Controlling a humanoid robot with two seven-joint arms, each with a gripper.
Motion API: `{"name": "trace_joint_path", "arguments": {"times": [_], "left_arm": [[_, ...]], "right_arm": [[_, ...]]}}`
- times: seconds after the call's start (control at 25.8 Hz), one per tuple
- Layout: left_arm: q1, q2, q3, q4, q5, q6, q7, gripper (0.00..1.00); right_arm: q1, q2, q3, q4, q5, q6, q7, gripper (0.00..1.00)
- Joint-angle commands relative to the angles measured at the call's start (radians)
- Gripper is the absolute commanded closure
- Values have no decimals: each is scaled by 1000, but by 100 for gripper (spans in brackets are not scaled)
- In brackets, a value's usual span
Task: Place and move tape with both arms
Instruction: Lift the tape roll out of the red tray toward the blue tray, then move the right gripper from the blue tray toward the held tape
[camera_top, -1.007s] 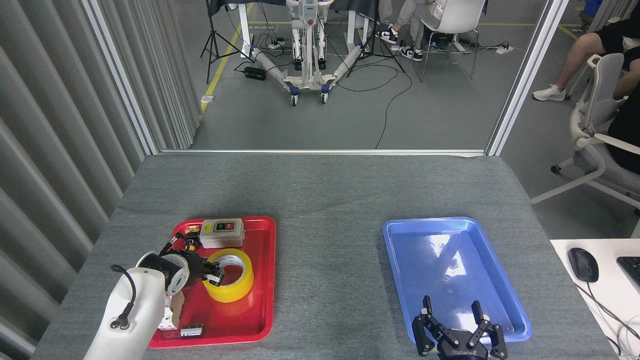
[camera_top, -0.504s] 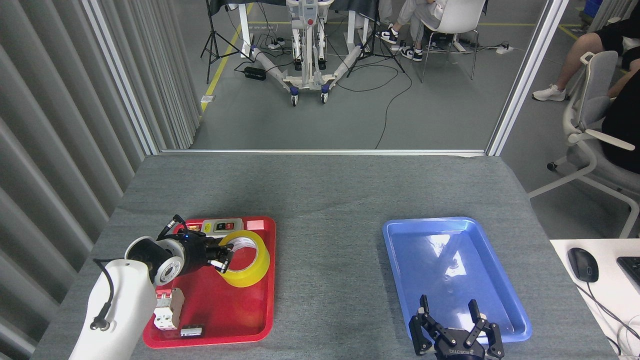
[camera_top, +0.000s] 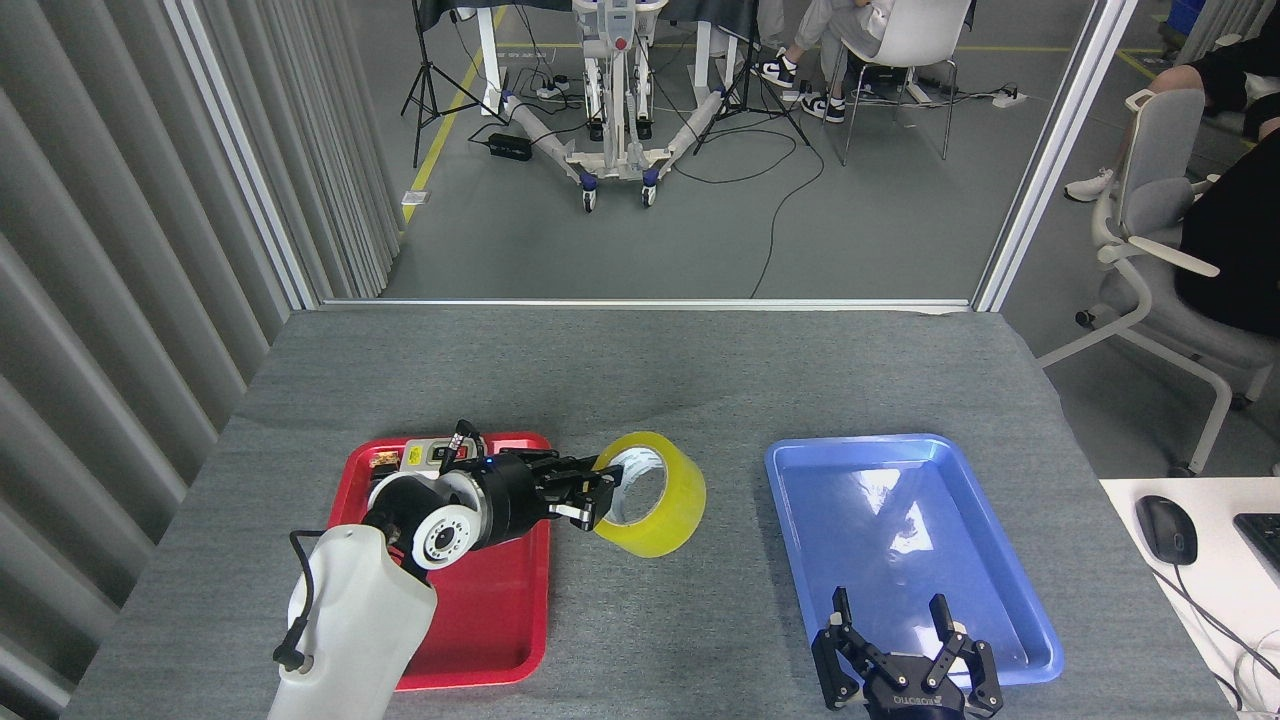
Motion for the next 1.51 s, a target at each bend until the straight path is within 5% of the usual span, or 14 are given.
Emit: {"name": "trace_joint_path", "arguments": {"times": [0.0,0.19,0.62,0.74,0.97,1.12,1.32,1.47], "left_arm": [[65,-15,98,-7,308,-74,5,91],[125,-98,255,21,425,-156,4,91],[294,-152,292,30,426,-265,5,90],[298,-156,287,30,425,-265,5,90],[302,-156,279,35,389,-263,7,90],[309,-155,279,36,383,-263,7,90],[312,-156,279,35,380,-263,7,89],[315,-156,279,36,382,-263,5,89]], "right_arm": [[-1,-14,-1,0,-12,1,3,0],[-1,-29,-1,-8,-98,-5,0,0],[-16,-80,0,-13,-87,-9,-2,0],[-24,-101,0,-6,20,-26,-8,0],[-19,-109,14,0,520,-37,-233,0],[-24,-135,62,4,721,6,-348,0],[-64,-255,178,30,729,70,-393,0],[-99,-284,226,44,626,135,-407,0]]}}
